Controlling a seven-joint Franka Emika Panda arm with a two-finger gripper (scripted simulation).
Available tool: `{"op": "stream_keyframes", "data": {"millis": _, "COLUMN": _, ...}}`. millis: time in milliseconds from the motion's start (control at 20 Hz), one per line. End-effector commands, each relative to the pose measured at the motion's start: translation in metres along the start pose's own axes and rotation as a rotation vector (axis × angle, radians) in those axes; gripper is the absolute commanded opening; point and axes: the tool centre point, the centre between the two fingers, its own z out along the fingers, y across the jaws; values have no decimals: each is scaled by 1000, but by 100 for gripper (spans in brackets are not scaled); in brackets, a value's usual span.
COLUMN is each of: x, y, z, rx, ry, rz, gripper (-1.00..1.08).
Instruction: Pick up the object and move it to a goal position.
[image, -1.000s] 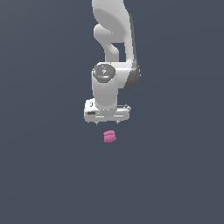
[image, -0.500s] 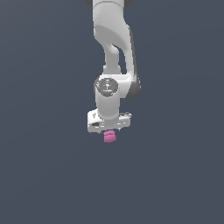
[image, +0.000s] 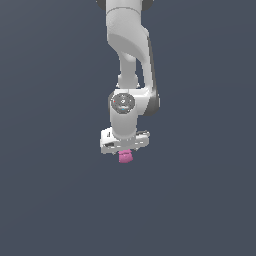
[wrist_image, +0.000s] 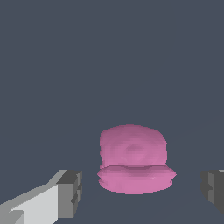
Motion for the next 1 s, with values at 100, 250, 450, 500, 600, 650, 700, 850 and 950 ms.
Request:
{"op": "stream_keyframes", "data": {"millis": 100, "x": -1, "y": 0, "z": 22, "rx": 0, "ry": 0, "rz": -2, "gripper": 100}}
{"op": "stream_keyframes", "data": {"millis": 250, "x": -1, "y": 0, "z": 36, "rx": 0, "ry": 0, "rz": -3, "gripper": 100}}
{"op": "stream_keyframes", "data": {"millis": 450, "x": 0, "y": 0, "z": 42, "rx": 0, "ry": 1, "rz": -4, "gripper": 100}}
{"op": "stream_keyframes", "data": {"millis": 500, "x": 1, "y": 0, "z": 43, "rx": 0, "ry": 1, "rz": -4, "gripper": 100}}
{"op": "stream_keyframes", "data": {"millis": 600, "x": 1, "y": 0, "z": 43, "rx": 0, "ry": 1, "rz": -4, "gripper": -100}}
{"op": "stream_keyframes", "data": {"millis": 650, "x": 1, "y": 0, "z": 43, "rx": 0, "ry": 1, "rz": -4, "gripper": -100}}
{"op": "stream_keyframes", "data": {"millis": 700, "x": 1, "y": 0, "z": 43, "rx": 0, "ry": 1, "rz": -4, "gripper": -100}}
{"op": "stream_keyframes", "data": {"millis": 850, "x": 1, "y": 0, "z": 43, "rx": 0, "ry": 1, "rz": -4, "gripper": -100}}
{"op": "stream_keyframes", "data": {"millis": 950, "x": 1, "y": 0, "z": 43, "rx": 0, "ry": 1, "rz": -4, "gripper": -100}}
